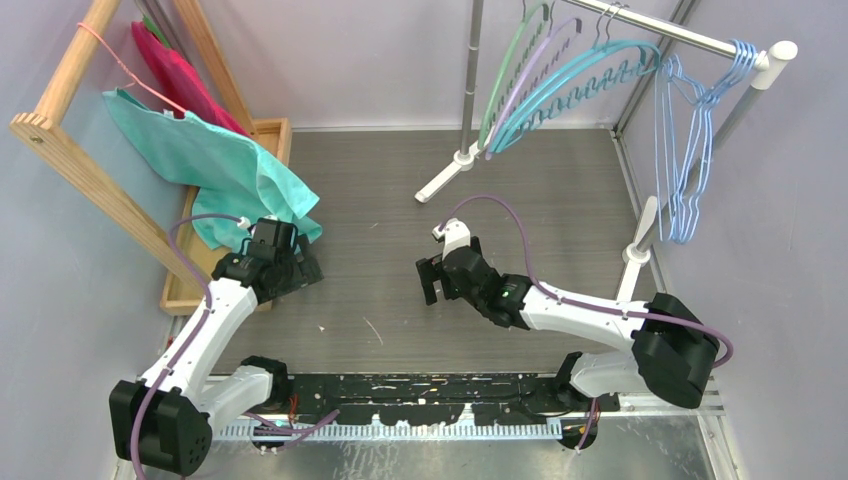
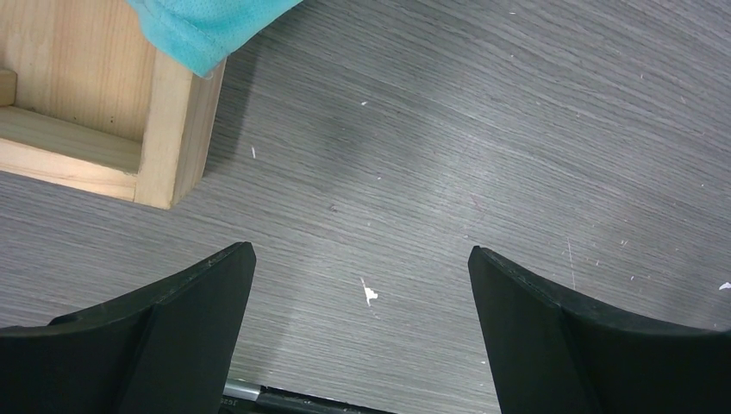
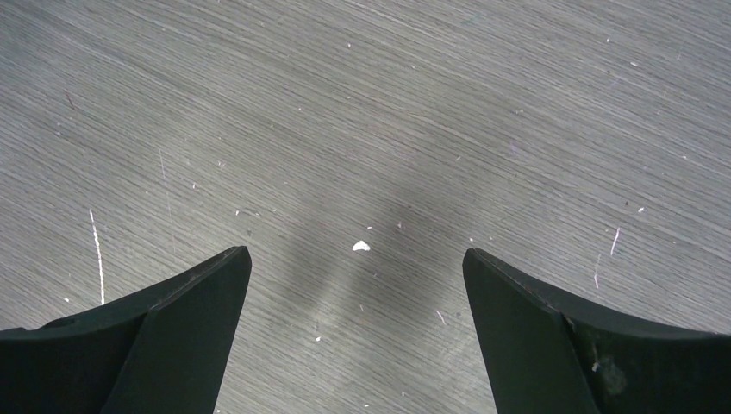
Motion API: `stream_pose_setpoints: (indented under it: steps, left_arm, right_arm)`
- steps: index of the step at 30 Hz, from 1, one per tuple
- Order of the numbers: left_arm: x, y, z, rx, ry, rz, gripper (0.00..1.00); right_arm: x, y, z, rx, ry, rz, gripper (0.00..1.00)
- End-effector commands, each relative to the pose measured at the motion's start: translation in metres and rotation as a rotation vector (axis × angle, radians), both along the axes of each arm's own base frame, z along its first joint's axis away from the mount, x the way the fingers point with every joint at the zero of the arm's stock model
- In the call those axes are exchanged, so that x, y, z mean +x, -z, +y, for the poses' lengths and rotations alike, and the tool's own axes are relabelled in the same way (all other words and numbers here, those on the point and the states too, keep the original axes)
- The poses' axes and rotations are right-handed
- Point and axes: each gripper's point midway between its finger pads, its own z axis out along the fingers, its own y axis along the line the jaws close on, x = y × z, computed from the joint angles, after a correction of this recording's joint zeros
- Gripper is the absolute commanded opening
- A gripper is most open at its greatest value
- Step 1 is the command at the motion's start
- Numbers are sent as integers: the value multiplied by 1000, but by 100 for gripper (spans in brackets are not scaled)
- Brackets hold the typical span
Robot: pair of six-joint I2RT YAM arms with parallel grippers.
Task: Organize the hangers
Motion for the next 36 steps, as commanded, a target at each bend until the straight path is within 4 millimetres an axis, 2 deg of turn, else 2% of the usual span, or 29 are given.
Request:
stream_pose_setpoints:
  steps: [1,36]
  left_arm:
    - [8,-5,0,8,14,-43,98]
    - [9,-4,2,24,13,-43,98]
  right_arm:
    - [7,-16,9,76,-1,-32,100]
    - [11,-3,2,103,4,21,100]
